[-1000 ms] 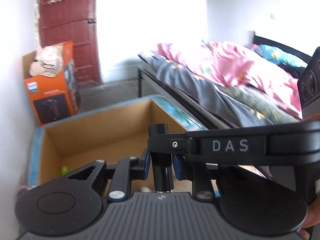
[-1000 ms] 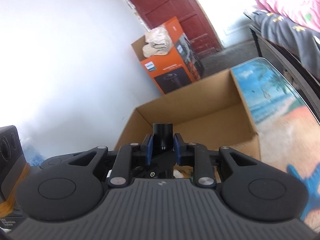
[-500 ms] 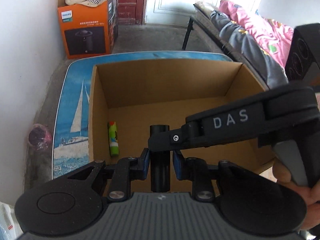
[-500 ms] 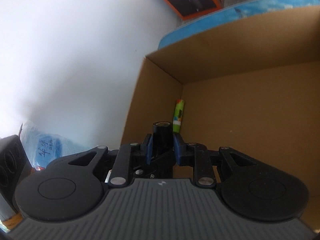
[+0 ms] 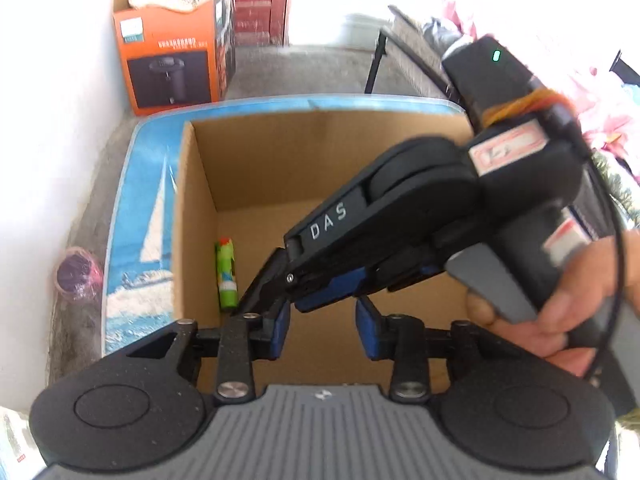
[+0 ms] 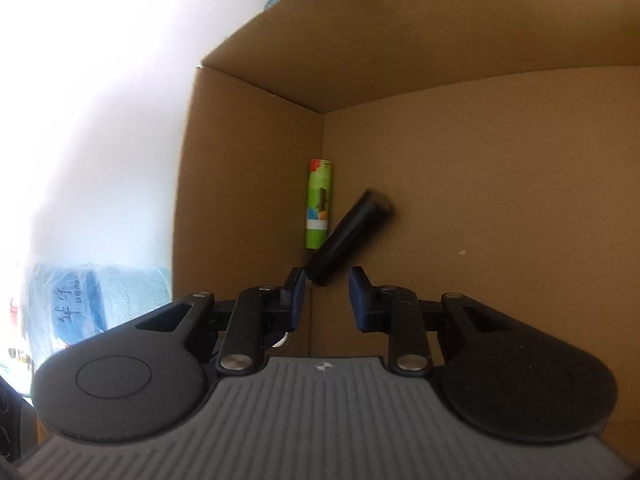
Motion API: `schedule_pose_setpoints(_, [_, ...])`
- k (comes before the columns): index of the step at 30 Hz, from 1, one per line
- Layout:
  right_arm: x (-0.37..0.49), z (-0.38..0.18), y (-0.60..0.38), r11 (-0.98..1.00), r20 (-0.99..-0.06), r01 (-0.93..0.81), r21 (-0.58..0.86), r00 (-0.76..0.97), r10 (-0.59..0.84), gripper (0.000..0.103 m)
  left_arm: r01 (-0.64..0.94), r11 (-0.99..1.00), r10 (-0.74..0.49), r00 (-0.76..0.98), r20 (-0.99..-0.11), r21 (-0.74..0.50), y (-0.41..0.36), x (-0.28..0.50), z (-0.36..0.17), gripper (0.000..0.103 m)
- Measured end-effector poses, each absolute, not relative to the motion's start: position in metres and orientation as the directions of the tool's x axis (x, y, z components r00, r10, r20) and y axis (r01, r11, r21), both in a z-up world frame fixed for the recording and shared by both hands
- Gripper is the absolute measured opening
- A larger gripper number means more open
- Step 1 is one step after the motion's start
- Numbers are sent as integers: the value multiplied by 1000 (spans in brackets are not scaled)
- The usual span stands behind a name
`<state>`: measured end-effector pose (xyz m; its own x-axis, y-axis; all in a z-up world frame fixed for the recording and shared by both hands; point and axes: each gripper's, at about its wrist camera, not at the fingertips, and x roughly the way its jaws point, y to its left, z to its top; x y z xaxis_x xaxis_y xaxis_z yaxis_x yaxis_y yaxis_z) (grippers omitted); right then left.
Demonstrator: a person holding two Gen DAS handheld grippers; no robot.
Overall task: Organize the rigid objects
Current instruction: 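Lift the black cylinder into the box and open the right tool, then grip the black tape roll by its rim with the right tool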
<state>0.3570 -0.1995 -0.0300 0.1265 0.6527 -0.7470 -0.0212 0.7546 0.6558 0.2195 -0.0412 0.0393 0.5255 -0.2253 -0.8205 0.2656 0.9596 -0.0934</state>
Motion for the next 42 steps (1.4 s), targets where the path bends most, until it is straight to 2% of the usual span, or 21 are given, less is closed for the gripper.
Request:
schedule_pose_setpoints(8, [307,26,-243,697,-657,-86,712,269,704,28,287,943,-316,622,-716,-167,-21,173,80,44])
schedule_pose_setpoints(14, [220,76,-309,649,-527,-189,737,441,727,30,371,901,-422,635,-647,-224,-17,124,95,49])
schedule_pose_setpoints(17, [170,84,-333,680,-503,-200,706,535,679,31,436,869,-473,595,-650,-235,-24,103,85,51])
schedule_pose_setpoints(22, [113,42,-345,771,-588,-108,627,583,560,32,555,805,-519,490,-700,-208,-59,70,48,59])
schedule_pose_setpoints(26, [96,-1,-325,850,-682,-70,523,563,466,32,623,774,-480,461,-746,-113,-95,53,16,65])
schedule_pose_setpoints(31, [95,-35,-294,909,-750,-103,405,532,394,32,655,755,-397,470,-788,11,-127,46,-15,66])
schedule_pose_setpoints(35, [101,-44,-283,922,-774,-146,358,506,381,29,660,747,-352,491,-797,76,-138,44,-28,66])
schedule_pose_setpoints(38, [105,-50,-279,929,-789,-178,325,491,370,21,662,742,-335,502,-798,105,-143,44,-34,66])
schedule_pose_setpoints(42, [105,-50,-280,925,-786,-202,323,486,381,18,662,739,-319,509,-799,127,-149,45,-37,66])
